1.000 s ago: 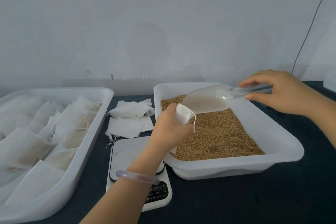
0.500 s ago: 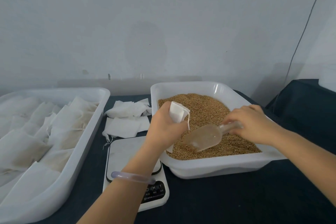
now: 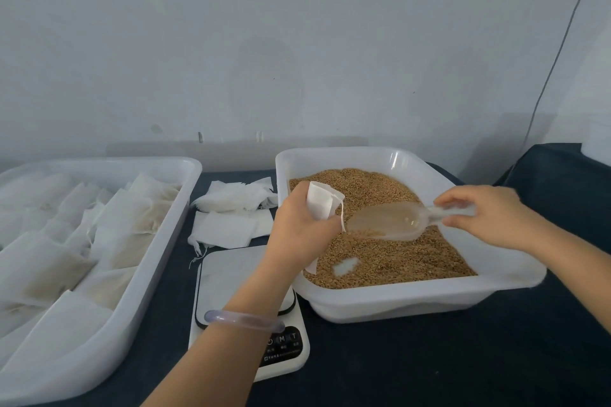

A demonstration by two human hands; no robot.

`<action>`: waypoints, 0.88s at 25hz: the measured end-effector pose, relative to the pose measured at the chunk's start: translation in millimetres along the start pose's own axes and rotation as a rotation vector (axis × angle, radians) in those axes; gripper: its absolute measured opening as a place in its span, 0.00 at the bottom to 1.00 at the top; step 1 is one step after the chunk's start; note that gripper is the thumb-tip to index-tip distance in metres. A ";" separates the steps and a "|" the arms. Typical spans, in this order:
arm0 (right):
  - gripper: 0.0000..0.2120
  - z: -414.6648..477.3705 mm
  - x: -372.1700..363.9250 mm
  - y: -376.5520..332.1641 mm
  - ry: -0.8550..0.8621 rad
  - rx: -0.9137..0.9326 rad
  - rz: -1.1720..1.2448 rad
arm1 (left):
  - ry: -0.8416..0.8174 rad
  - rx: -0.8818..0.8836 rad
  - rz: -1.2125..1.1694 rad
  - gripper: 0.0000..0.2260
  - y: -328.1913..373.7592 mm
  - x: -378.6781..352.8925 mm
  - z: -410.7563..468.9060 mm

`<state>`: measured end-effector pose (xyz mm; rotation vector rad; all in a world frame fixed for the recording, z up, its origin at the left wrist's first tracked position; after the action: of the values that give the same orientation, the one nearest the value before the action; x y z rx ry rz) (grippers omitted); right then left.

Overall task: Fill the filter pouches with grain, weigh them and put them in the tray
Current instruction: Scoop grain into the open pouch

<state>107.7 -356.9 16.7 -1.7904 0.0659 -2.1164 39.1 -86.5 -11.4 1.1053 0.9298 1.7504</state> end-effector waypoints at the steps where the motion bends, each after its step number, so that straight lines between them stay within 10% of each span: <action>1: 0.14 1.9 1.7 4.0 0.089 -0.031 -0.108 | 0.006 0.004 0.002 0.12 0.1 0.0 0.0; 9: 0.13 26.2 -19.0 -7.2 0.207 -0.140 -0.544 | 0.019 0.006 0.024 0.12 -0.1 -1.2 0.7; 22: 0.18 35.3 -14.8 -13.6 -0.065 -0.136 0.068 | -0.005 -0.019 0.080 0.13 -0.8 -1.8 1.4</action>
<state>140.2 -332.8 13.2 -1.9037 0.2560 -2.0482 41.1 -87.6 -12.2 1.1488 0.8746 1.8166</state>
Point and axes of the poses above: each hand's wrist, its own z-axis towards the middle knuckle, its own x-axis out of the back of the hand, y = z × x, the point moved 1 cm from there along z, towards the middle knuckle, and after that the axes turned 6 degrees about -x, right-handed, at the moved point
